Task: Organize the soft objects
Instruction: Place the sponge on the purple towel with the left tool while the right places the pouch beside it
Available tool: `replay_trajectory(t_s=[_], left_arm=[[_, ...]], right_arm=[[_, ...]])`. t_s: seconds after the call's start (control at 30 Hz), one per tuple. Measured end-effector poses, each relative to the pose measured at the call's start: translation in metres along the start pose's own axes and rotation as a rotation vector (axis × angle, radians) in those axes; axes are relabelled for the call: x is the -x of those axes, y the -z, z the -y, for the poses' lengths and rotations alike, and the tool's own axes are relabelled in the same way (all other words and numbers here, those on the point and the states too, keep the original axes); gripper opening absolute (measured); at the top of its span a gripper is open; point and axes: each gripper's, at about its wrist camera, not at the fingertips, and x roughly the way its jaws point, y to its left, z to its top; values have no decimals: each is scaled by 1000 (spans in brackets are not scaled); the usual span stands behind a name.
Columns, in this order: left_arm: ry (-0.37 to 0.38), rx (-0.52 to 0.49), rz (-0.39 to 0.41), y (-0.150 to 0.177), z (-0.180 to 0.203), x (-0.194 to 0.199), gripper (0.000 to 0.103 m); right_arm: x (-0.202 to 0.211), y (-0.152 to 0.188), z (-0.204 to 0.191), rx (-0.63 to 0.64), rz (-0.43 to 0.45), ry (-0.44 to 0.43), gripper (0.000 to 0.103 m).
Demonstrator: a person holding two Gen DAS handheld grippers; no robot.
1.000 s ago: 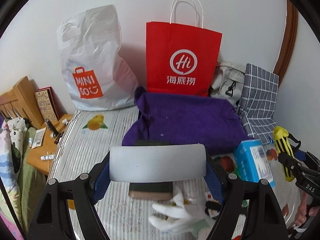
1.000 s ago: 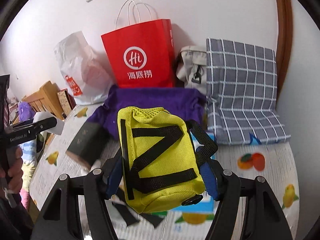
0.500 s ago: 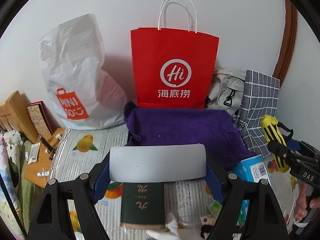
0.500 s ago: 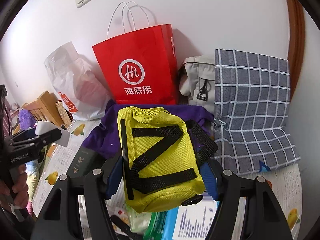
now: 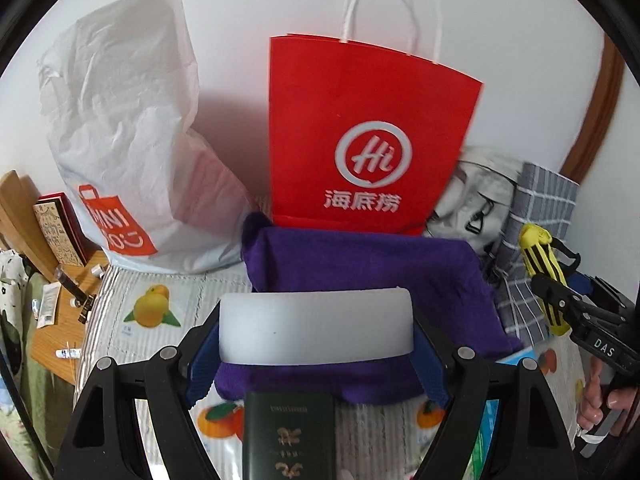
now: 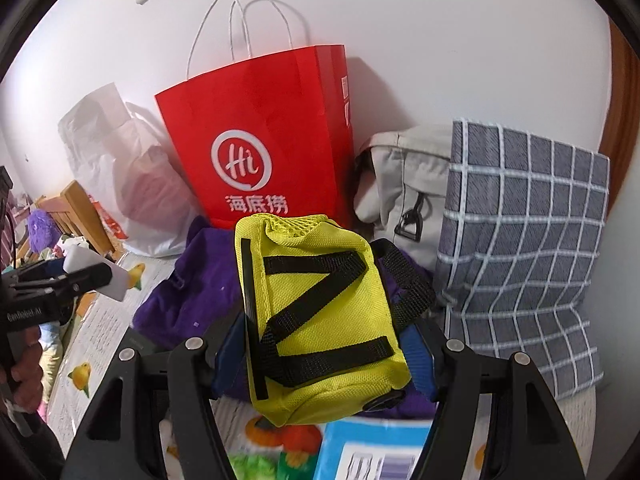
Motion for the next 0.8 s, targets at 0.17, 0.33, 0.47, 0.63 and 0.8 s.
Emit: replay_trajectory(t_s=[0.17,0.33,0.47,0.63,0.8], left_arm=[[7,4,-45,-3,-2,-35,81],[17,14,-88,-12,-2,-77,81],[28,18,-134,-18,1,-112,81],[32,15,-149,-19,0,-137,81],[29,-5,-174,-16,2,-157,81]], right_arm=[[-18,-6,8,8,5,9,68],[-54,5,26,-11,-80,13,68],[-83,11,35,3,-160,12,68],[-114,26,35,22,-266,8,68],[-133,38,30,45,-320,17,68]])
